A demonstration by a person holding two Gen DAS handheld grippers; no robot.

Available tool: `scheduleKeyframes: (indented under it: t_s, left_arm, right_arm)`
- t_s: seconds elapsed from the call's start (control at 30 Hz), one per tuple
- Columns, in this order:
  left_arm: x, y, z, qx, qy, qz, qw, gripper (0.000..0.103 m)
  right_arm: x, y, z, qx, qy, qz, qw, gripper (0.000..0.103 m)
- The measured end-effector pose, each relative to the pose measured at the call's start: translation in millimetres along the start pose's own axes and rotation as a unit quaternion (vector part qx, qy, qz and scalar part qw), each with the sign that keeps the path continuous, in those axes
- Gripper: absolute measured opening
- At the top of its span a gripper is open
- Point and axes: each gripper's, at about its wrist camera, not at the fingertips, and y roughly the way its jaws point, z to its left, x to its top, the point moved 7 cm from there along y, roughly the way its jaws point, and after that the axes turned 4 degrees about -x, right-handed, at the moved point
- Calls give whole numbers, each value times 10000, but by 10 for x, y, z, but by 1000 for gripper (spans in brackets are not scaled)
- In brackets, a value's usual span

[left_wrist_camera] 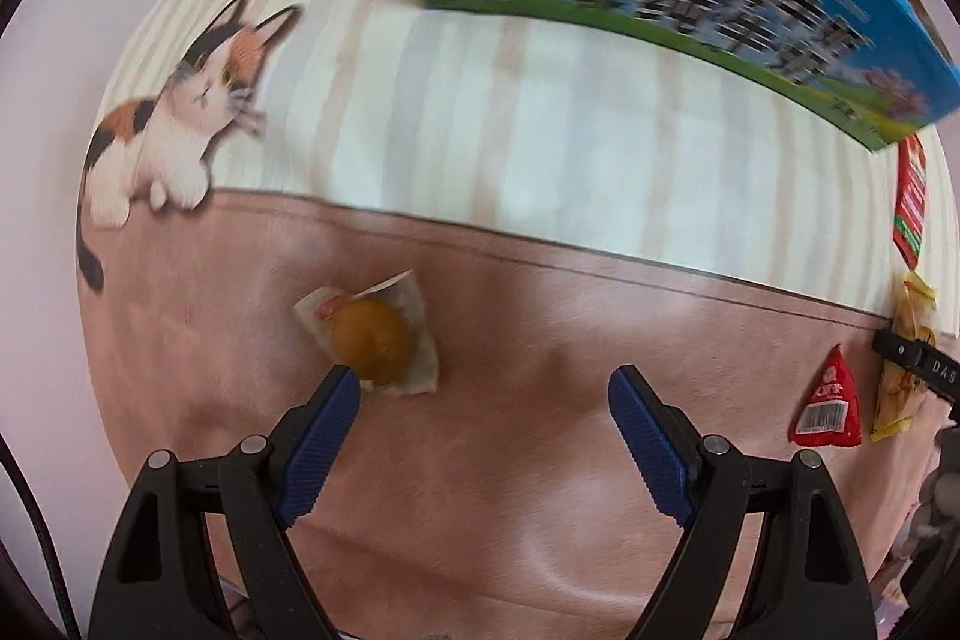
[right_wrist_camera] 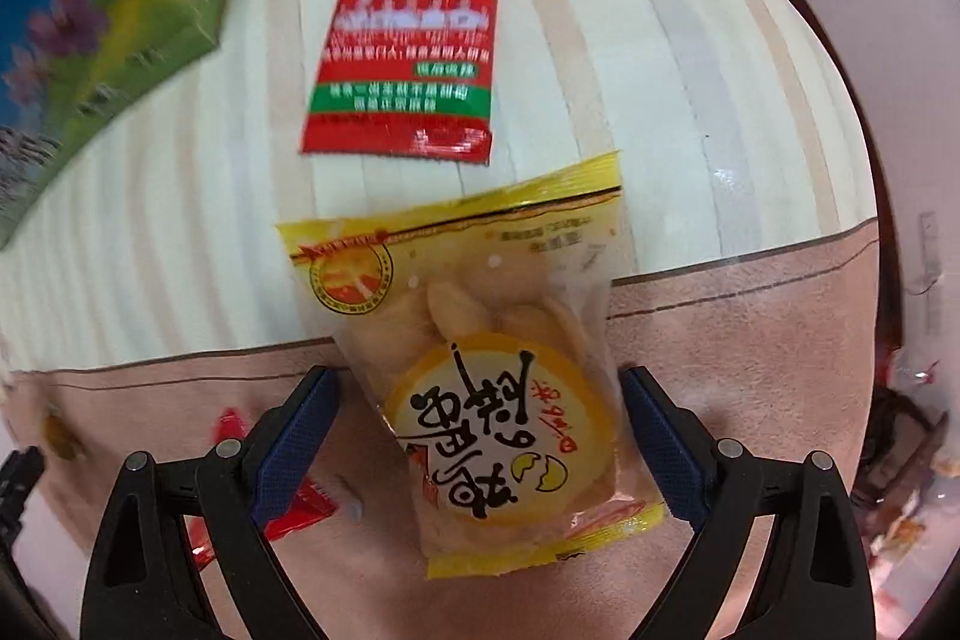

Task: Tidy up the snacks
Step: 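Move both tools back to the snacks on the rug and bed, then grasp the wrapped orange candy with left tool while right grasps yellow puffed snack bag, then carry both items into the box and open both tools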

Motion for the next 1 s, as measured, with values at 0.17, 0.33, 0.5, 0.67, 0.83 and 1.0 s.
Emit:
scheduleKeyframes:
  t_s: [0.17, 0.33, 0.5, 0.67, 0.83, 1.0]
  left_arm:
    - [-57, -59, 424, -116, -666, -6, 9977, 85]
    - [-216, 114, 883, -593, -1676, 402, 9832, 85]
    - [-251, 291, 1032, -983, -2066, 600, 9716, 85]
    - [-149, 531, 976, -1208, -2098, 729, 9675, 79]
    - [-119, 585, 849, -1238, -1876, 655, 9722, 42]
    - [-218, 481, 717, -1189, -1701, 571, 9766, 41]
  right_arm:
    - [-30, -85, 142, 231, -208, -38, 9995, 71]
    - [-39, -157, 359, 479, -372, -110, 9981, 63]
    - [-55, -196, 655, 629, -552, -117, 9964, 63]
    - [-93, -193, 947, 615, -851, -103, 9944, 63]
    - [-159, -173, 1116, 481, -1106, -84, 9927, 63]
    - [-196, -190, 1162, 522, -1141, -105, 9920, 60]
